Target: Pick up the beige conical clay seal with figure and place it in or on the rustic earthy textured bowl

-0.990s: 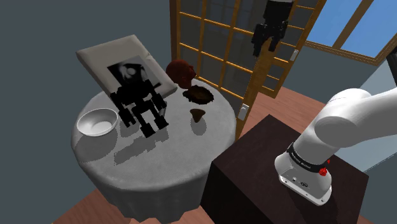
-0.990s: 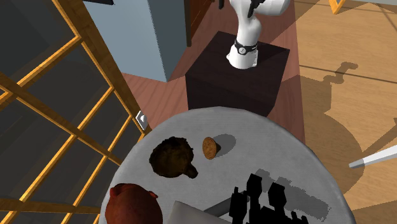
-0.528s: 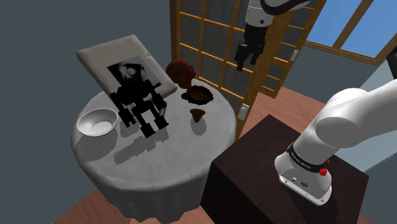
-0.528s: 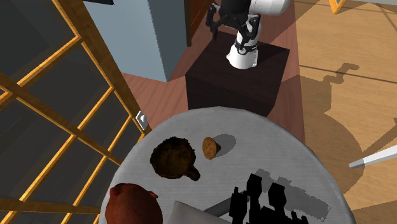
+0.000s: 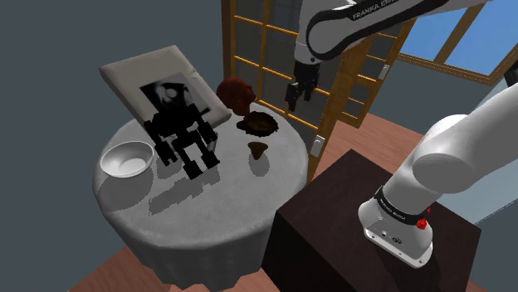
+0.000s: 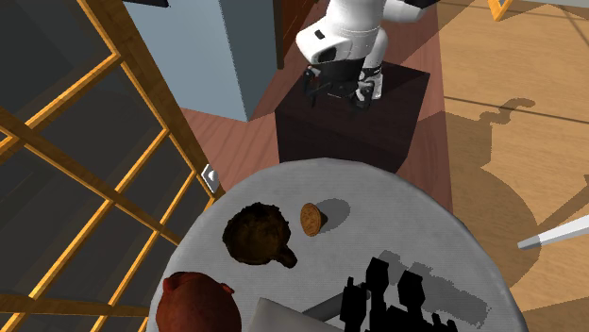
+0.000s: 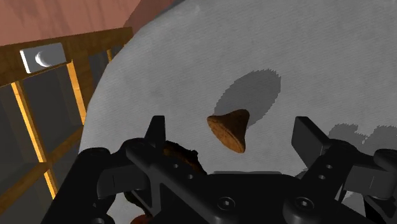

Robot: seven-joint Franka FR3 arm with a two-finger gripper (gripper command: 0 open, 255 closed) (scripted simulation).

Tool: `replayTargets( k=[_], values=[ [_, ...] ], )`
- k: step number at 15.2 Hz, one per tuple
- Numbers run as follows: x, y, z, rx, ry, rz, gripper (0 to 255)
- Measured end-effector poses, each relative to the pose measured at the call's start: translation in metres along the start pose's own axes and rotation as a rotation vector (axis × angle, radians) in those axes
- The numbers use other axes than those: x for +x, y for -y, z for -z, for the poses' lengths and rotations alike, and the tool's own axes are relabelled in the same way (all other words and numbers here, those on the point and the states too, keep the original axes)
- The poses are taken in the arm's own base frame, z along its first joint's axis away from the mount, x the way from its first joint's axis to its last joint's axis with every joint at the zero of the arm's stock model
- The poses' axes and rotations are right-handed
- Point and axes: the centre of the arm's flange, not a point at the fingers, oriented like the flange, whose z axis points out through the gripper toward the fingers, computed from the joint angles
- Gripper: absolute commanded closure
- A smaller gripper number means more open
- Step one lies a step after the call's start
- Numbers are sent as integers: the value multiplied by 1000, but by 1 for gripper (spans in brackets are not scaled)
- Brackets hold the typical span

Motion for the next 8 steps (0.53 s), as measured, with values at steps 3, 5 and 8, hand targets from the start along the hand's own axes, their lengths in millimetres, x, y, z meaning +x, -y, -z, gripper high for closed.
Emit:
replayTargets(
  k=[3,5,8],
  values=[
    [22,7,-30,-10,-6,38,0],
    [35,12,-53,-16,-10,64,0],
    [57,22,-83,-25,-17,101,0]
  ],
)
